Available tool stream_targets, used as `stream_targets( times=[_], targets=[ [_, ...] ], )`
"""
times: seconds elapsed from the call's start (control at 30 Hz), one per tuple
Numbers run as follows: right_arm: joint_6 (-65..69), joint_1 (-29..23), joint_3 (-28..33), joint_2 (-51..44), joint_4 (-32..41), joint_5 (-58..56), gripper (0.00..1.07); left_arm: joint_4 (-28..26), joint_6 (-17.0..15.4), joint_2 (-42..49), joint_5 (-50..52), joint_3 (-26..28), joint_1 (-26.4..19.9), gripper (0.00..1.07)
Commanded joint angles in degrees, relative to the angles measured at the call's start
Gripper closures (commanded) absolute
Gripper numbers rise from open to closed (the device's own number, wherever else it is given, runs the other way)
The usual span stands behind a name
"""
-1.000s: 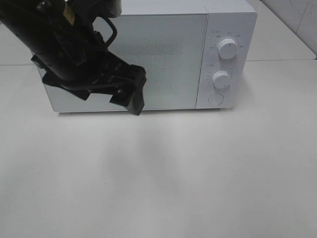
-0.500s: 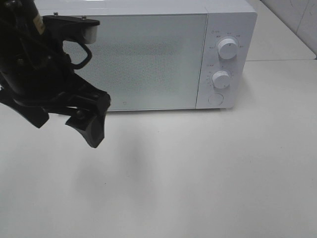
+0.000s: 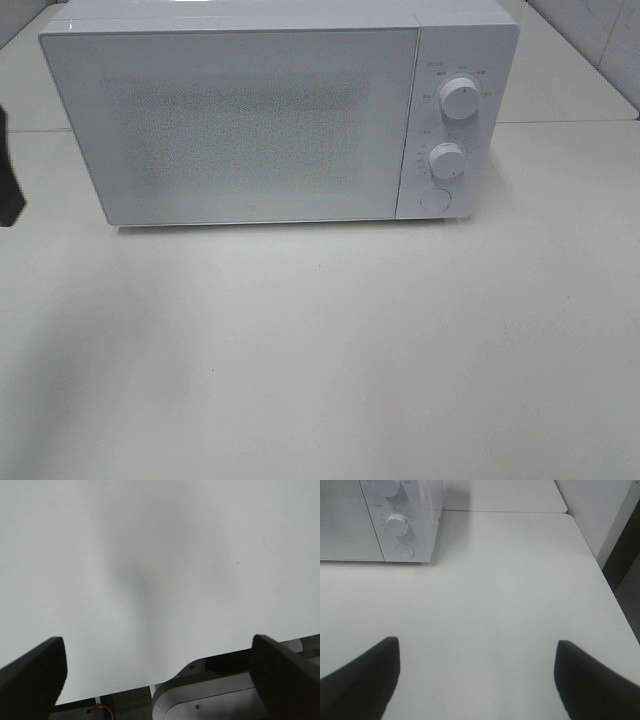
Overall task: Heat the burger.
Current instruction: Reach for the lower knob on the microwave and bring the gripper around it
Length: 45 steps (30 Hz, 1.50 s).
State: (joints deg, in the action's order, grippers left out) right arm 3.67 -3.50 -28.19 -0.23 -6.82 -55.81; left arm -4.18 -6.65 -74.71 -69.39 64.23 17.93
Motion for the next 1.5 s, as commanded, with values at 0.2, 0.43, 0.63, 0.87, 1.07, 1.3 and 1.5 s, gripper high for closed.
stream_targets(
  times=[0.2, 0.43, 0.63, 0.87, 1.07, 1.3, 1.5],
  targets=[
    [-0.63, 0.23, 0.11, -2.01, -0.23, 0.74, 0.31, -0.74, 2.86, 13.41, -0.29, -9.28, -12.03, 0.15],
    [-0.63, 0.23, 0.11, -2.01, -0.23, 0.74, 0.31, -0.46, 4.01, 27.16, 4.01, -17.88, -16.1, 0.15],
    [-0.63, 0.23, 0.11, -2.01, -0.23, 0.74, 0.31, 2.64, 4.07, 37.87, 6.19, -25.27, -16.1, 0.15],
    [-0.63, 0.23, 0.11, -2.01, -0.23, 0.74, 0.31, 3.04, 2.12, 46.35, 6.02, -30.77, -16.1, 0.15],
    [-0.63, 0.23, 0.11, -2.01, -0.23, 0.74, 0.31, 3.55, 2.29, 55.52, 4.35, -32.72, -16.1, 0.16],
    [-0.63, 0.23, 0.11, -2.01, -0.23, 0.74, 0.31, 4.7, 2.86, 65.2, 8.19, -34.61, -16.1, 0.16],
    [-0.63, 0.23, 0.11, -2.01, -0.23, 0.74, 0.31, 4.58, 3.15, 71.1, 8.14, -34.66, -16.1, 0.16]
  ],
)
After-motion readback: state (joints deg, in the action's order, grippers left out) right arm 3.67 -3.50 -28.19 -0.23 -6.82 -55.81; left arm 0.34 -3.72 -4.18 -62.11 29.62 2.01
